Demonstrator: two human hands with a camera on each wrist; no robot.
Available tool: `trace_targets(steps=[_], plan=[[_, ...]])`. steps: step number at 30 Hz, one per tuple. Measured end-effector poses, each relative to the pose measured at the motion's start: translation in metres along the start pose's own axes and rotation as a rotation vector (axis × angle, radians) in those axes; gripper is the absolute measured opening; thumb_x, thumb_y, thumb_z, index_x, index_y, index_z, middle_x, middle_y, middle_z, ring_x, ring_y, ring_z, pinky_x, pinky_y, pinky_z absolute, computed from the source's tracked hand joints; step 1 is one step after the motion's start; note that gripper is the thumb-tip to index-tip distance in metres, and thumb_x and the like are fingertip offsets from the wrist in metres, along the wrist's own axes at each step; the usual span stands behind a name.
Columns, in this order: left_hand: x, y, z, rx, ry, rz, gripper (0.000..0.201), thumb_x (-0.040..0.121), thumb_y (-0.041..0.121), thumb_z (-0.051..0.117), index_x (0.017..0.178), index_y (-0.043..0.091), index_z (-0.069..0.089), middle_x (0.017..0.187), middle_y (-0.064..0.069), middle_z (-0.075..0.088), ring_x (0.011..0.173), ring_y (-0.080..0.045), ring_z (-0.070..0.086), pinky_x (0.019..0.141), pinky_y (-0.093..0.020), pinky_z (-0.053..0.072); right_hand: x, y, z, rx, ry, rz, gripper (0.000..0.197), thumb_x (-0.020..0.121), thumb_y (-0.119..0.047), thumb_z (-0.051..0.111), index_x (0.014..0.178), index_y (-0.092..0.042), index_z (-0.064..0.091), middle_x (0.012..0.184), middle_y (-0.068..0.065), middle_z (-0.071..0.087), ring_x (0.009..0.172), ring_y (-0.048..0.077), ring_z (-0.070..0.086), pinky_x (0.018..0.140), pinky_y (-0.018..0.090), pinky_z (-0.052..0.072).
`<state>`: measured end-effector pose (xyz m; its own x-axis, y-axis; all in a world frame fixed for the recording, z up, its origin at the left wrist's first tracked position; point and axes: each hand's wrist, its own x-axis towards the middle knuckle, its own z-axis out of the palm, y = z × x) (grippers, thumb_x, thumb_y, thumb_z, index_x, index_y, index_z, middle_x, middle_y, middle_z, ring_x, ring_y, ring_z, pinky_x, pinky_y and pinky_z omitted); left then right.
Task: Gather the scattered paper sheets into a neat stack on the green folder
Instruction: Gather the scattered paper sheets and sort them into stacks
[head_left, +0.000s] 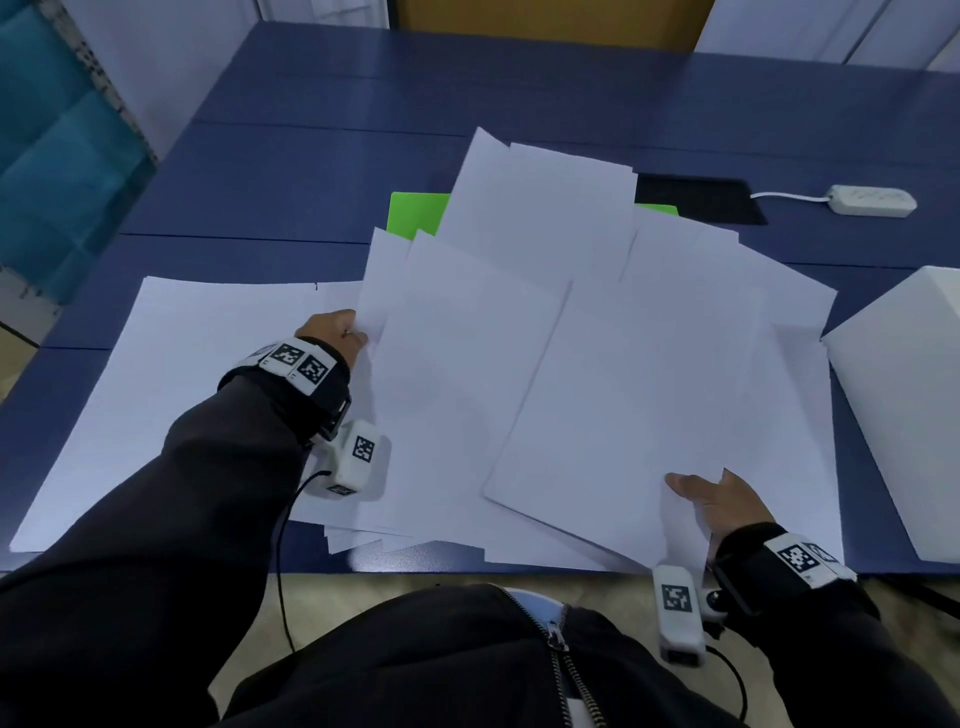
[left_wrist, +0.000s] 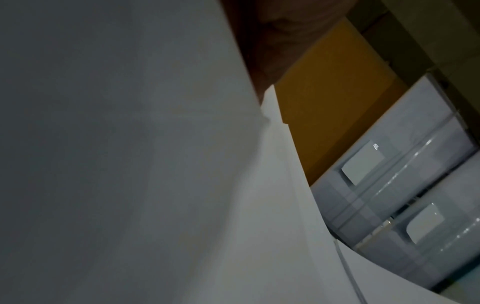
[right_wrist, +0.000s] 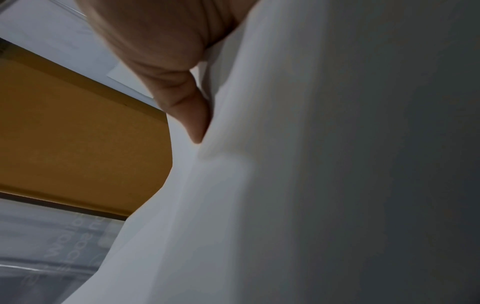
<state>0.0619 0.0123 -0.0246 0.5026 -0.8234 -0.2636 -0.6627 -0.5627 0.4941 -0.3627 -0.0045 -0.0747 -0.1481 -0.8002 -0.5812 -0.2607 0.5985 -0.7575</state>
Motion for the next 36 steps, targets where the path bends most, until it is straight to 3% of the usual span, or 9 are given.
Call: trace_targets(steps=[3, 6, 8, 11, 18, 26, 30, 34, 36], plan=[[-0.004, -0.004, 0.003, -0.024, 0.001, -0.023, 0.017, 0.092, 0.016, 0.050, 0.078, 0.008, 0.047, 0.079, -0.014, 0.047, 0.073, -0.026, 0.045, 0.067, -0.026, 0.031, -0.003, -0.005, 0.005, -0.025, -0.025, -0.016, 0.029, 0.085, -0.010, 0.065, 0.111, -0.002, 0.055, 0.132, 0.017, 0.051, 0.113, 0.031, 0.050, 0.100, 0.041, 0.033], [-0.006, 0.000, 0.012, -0.051, -0.040, -0.031, 0.028, 0.093, 0.017, 0.049, 0.069, 0.009, 0.039, 0.074, -0.012, 0.044, 0.075, -0.024, 0.043, 0.065, -0.026, 0.028, -0.008, -0.013, 0.010, -0.023, -0.033, -0.050, 0.056, 0.087, -0.009, 0.062, 0.134, 0.008, 0.037, 0.137, 0.020, 0.044, 0.125, 0.032, 0.042, 0.104, 0.039, 0.028], [-0.006, 0.003, 0.018, -0.112, -0.118, -0.075, 0.021, 0.094, 0.025, 0.050, 0.086, 0.006, 0.052, 0.095, -0.014, 0.053, 0.090, -0.027, 0.051, 0.074, -0.028, 0.035, -0.007, -0.015, 0.012, -0.038, -0.031, -0.050, 0.060, 0.086, -0.010, 0.063, 0.136, 0.007, 0.035, 0.140, 0.021, 0.042, 0.126, 0.030, 0.042, 0.103, 0.037, 0.028], [-0.009, 0.003, 0.027, -0.143, -0.217, -0.177, 0.070, 0.084, 0.045, 0.062, 0.137, 0.005, 0.040, 0.142, -0.011, 0.044, 0.129, -0.028, 0.044, 0.108, -0.034, 0.033, -0.005, -0.014, 0.013, -0.069, -0.050, -0.037, 0.056, 0.087, -0.009, 0.063, 0.134, 0.007, 0.037, 0.137, 0.021, 0.046, 0.129, 0.032, 0.041, 0.102, 0.037, 0.029], [-0.008, 0.013, 0.029, -0.048, -0.237, -0.092, 0.080, 0.084, 0.025, 0.067, 0.147, 0.006, 0.022, 0.152, -0.012, 0.029, 0.138, -0.026, 0.034, 0.111, -0.030, 0.029, -0.013, -0.016, 0.020, -0.076, -0.060, -0.034, 0.032, 0.085, -0.005, 0.063, 0.114, -0.003, 0.051, 0.126, 0.014, 0.054, 0.108, 0.028, 0.050, 0.097, 0.037, 0.033], [-0.014, 0.011, -0.029, -0.293, -0.021, 0.037, 0.034, 0.085, 0.014, 0.065, 0.118, 0.010, 0.060, 0.099, -0.002, 0.059, 0.091, -0.020, 0.056, 0.083, -0.024, 0.040, -0.016, -0.018, 0.016, 0.033, -0.055, -0.027, 0.054, 0.084, -0.013, 0.066, 0.129, 0.006, 0.042, 0.124, 0.011, 0.051, 0.112, 0.026, 0.047, 0.104, 0.041, 0.031], [-0.024, 0.011, -0.039, -0.445, 0.011, 0.100, 0.034, 0.086, 0.008, 0.063, 0.120, 0.008, 0.060, 0.102, -0.001, 0.062, 0.090, -0.017, 0.059, 0.081, -0.022, 0.041, 0.002, -0.002, 0.015, 0.063, -0.044, -0.101, 0.100, 0.040, -0.055, 0.085, 0.119, -0.002, 0.055, 0.116, 0.009, 0.061, 0.110, 0.029, 0.056, 0.105, 0.047, 0.037], [-0.034, 0.002, -0.047, -0.616, 0.039, 0.127, 0.029, 0.084, 0.004, 0.064, 0.112, 0.014, 0.063, 0.080, 0.019, 0.069, 0.071, 0.008, 0.065, 0.068, -0.009, 0.048, 0.007, -0.002, -0.001, 0.067, -0.007, -0.124, 0.049, 0.069, -0.032, 0.077, 0.107, -0.005, 0.061, 0.114, 0.016, 0.065, 0.106, 0.032, 0.060, 0.100, 0.044, 0.040], [-0.036, -0.001, -0.049, -0.668, 0.029, 0.140, 0.023, 0.085, 0.005, 0.063, 0.102, 0.020, 0.062, 0.064, 0.028, 0.067, 0.061, 0.014, 0.062, 0.059, -0.003, 0.046, 0.008, -0.001, -0.008, 0.038, 0.033, -0.109, 0.070, 0.061, -0.041, 0.077, 0.116, -0.003, 0.056, 0.121, 0.017, 0.061, 0.111, 0.033, 0.057, 0.101, 0.046, 0.040]])
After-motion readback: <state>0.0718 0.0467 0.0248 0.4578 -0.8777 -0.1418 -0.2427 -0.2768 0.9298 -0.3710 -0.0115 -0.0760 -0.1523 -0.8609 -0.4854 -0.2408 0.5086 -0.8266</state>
